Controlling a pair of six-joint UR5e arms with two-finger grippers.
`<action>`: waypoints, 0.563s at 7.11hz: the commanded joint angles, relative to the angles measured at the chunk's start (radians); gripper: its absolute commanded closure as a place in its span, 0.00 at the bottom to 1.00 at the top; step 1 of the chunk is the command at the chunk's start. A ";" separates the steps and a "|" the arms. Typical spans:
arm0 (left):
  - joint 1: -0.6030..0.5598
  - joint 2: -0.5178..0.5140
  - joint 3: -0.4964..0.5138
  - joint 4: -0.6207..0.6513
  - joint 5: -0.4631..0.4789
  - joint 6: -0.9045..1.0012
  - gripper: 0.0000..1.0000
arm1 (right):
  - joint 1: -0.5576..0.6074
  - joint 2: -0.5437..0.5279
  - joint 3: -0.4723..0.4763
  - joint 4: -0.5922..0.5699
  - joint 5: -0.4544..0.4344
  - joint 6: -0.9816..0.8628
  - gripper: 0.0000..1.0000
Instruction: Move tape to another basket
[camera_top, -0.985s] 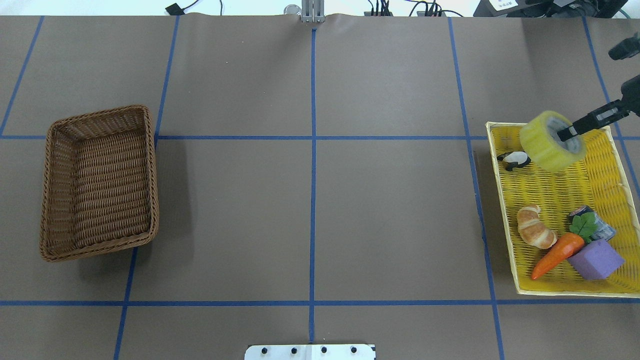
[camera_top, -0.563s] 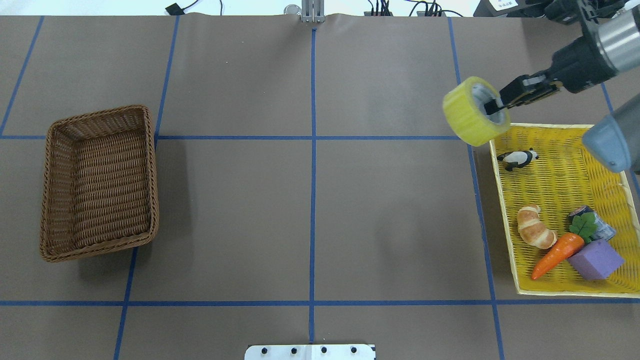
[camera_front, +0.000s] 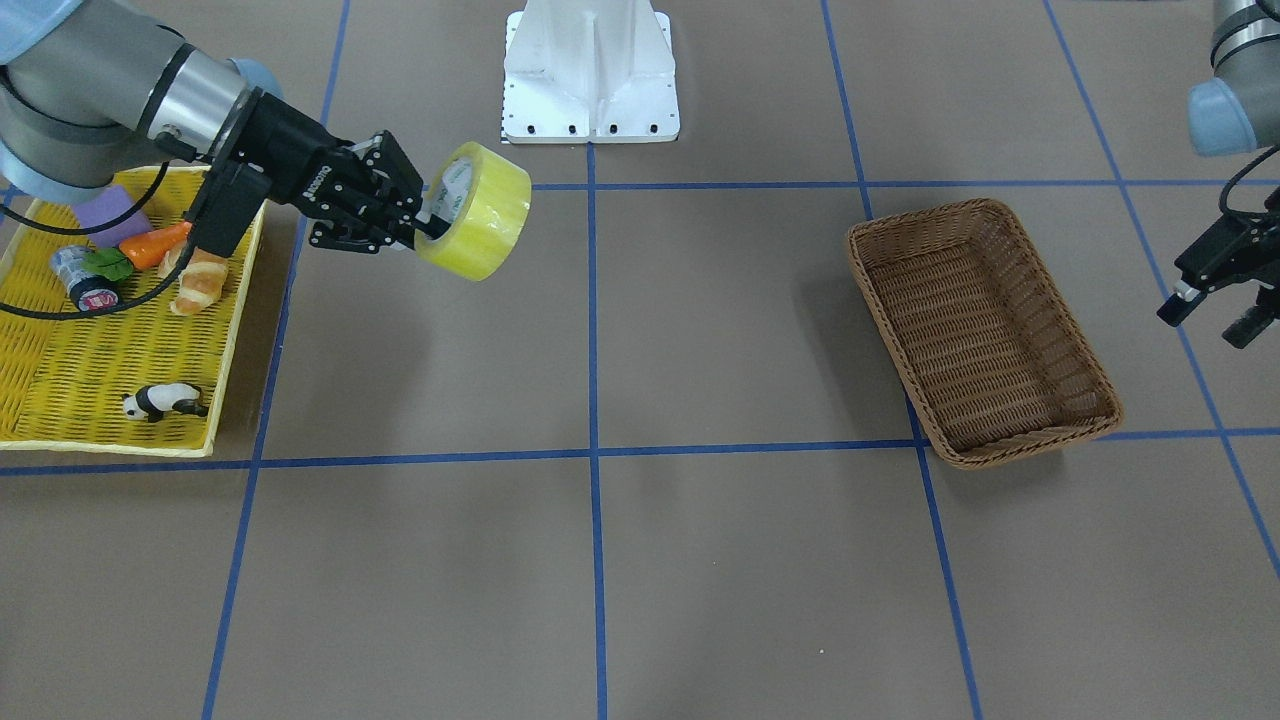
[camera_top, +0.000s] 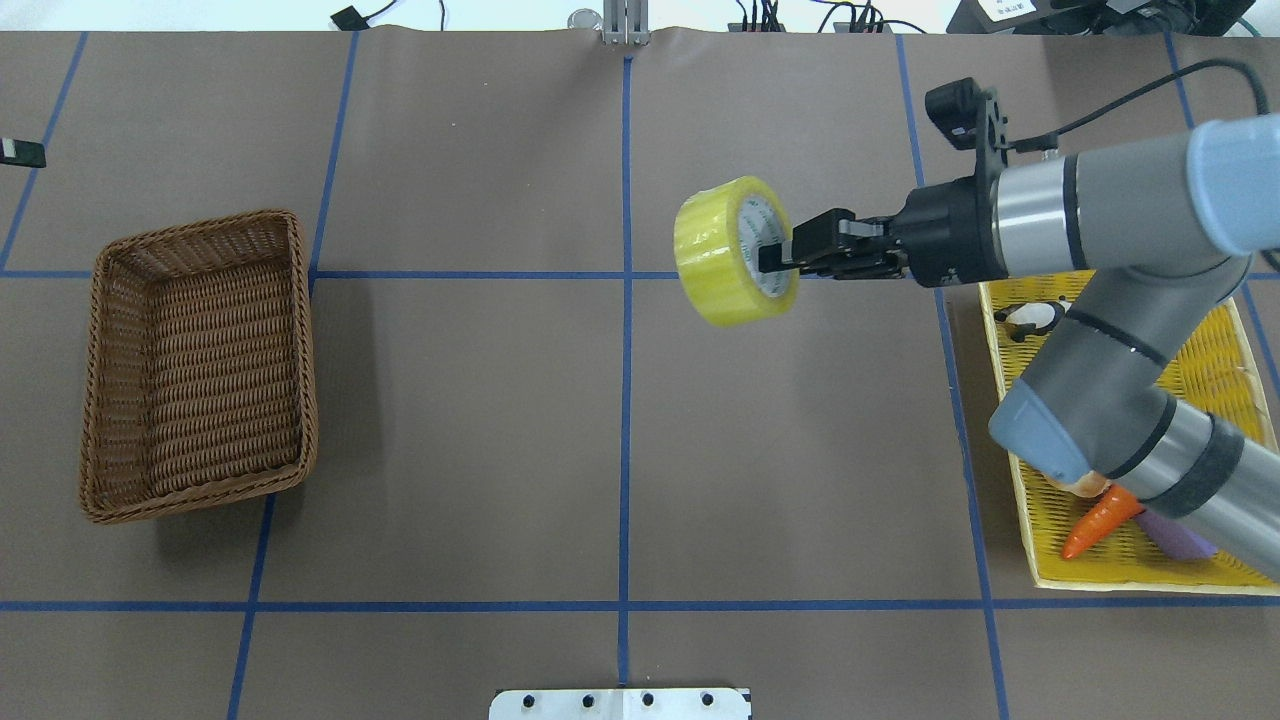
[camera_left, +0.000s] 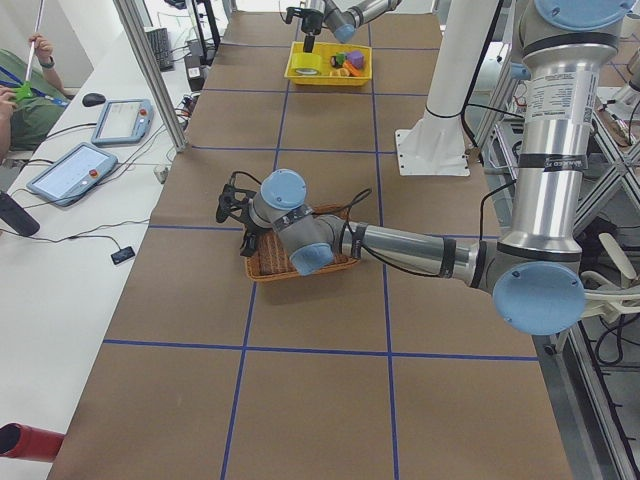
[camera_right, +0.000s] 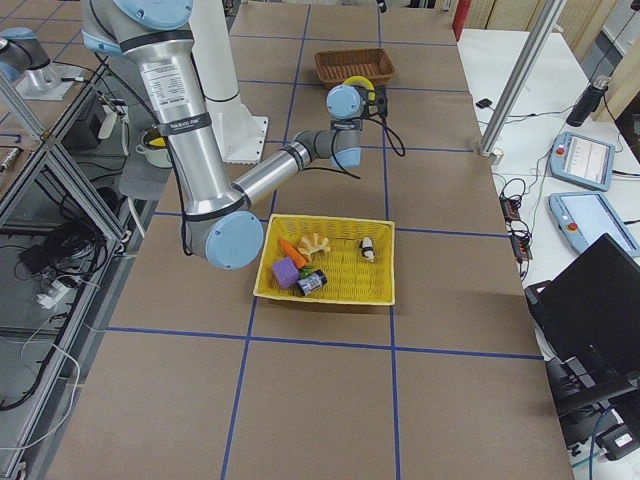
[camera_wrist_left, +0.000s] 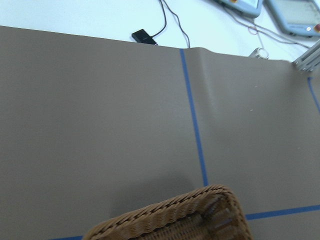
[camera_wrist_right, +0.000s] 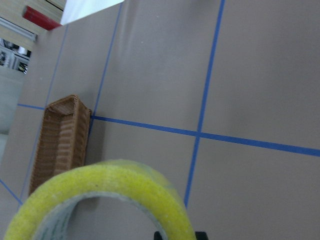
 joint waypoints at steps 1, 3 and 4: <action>0.074 -0.076 -0.003 -0.211 -0.002 -0.478 0.02 | -0.159 0.000 -0.001 0.174 -0.202 0.108 1.00; 0.190 -0.126 -0.007 -0.466 0.048 -0.934 0.02 | -0.239 0.001 0.001 0.260 -0.281 0.131 1.00; 0.256 -0.210 -0.012 -0.547 0.067 -1.176 0.02 | -0.259 0.003 -0.004 0.302 -0.286 0.152 1.00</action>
